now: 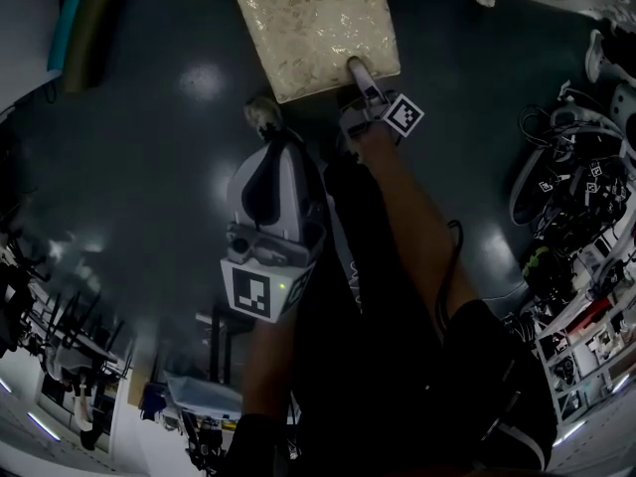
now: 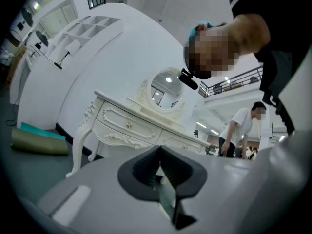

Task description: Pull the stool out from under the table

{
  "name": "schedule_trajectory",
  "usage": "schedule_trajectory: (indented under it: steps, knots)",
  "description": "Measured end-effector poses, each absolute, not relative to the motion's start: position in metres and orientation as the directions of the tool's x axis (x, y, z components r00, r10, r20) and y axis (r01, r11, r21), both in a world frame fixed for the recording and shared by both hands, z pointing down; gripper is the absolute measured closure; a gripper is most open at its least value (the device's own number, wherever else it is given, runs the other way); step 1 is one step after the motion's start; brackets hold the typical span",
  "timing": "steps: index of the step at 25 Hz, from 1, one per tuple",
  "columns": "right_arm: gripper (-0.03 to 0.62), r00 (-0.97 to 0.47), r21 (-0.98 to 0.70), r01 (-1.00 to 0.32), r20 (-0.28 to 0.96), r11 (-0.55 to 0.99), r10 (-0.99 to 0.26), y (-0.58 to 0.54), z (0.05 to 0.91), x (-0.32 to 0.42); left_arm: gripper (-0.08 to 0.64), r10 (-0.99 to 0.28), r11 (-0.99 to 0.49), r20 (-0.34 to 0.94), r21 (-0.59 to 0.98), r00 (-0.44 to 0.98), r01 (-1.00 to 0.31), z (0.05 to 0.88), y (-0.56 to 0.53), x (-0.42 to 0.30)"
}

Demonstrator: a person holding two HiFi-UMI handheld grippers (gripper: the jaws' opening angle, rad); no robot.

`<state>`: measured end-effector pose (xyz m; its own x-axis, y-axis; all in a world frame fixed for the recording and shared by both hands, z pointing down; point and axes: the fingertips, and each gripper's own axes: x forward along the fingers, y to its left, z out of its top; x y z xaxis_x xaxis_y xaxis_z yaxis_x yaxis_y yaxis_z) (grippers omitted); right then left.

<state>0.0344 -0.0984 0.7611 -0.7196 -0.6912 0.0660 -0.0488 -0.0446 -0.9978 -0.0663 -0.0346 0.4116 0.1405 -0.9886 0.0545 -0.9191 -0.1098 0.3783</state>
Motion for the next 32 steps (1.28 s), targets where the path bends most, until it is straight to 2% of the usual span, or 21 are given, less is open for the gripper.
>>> schedule_trajectory:
  steps: [11,32]
  knots:
    - [0.128,-0.763,-0.999,-0.041,0.052,-0.033,-0.645,-0.012,0.76,0.058,0.551,-0.991,-0.091,0.051,0.38,0.12,-0.92,0.406,0.014,-0.056]
    - [0.132,-0.765,-0.998,-0.058,0.065,-0.033,-0.641,0.027,0.772,0.072,0.551,-1.0,-0.02,-0.013,0.349,0.017,-0.937,0.398,0.135,-0.065]
